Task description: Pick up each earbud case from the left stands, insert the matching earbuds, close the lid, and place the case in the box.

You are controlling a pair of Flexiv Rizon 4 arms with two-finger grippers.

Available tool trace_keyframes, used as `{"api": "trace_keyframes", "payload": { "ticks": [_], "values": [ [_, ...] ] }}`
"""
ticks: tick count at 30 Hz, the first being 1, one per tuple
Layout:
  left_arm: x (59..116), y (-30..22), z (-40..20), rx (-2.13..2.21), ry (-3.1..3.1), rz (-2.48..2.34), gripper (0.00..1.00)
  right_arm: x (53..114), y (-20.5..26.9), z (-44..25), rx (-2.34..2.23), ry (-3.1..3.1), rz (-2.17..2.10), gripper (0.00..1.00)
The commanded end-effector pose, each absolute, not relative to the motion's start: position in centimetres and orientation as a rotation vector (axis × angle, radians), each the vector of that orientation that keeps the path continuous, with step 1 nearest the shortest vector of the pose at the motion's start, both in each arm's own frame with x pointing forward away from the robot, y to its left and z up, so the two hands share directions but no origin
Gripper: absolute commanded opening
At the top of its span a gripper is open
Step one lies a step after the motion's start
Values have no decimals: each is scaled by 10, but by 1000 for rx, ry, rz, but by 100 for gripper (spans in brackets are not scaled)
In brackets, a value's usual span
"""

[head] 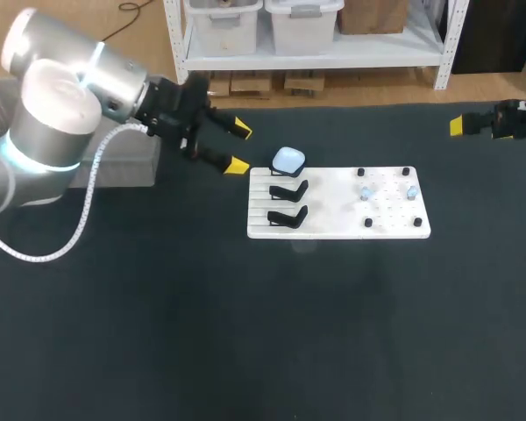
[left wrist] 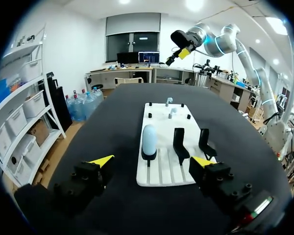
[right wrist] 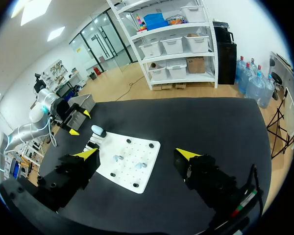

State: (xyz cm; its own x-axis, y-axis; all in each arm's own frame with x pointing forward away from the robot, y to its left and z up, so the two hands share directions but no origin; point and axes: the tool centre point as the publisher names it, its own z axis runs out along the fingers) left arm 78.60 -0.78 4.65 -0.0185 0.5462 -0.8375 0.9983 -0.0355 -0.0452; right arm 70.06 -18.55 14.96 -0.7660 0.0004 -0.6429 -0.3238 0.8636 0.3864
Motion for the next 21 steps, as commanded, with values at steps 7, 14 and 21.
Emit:
{"api": "trace_keyframes", "payload": {
  "ticks": [7,14,21],
  "values": [
    [791,-25,39,1685,1617,-1014,100,700,-186,150,-234,2372,642,100],
    [789,-35,33,1669,1628,-1038,100,700,-186,150,-234,2372,642,100],
    [789,-45,30,1663,1606,-1057,100,700,-186,150,-234,2372,642,100]
  ]
}}
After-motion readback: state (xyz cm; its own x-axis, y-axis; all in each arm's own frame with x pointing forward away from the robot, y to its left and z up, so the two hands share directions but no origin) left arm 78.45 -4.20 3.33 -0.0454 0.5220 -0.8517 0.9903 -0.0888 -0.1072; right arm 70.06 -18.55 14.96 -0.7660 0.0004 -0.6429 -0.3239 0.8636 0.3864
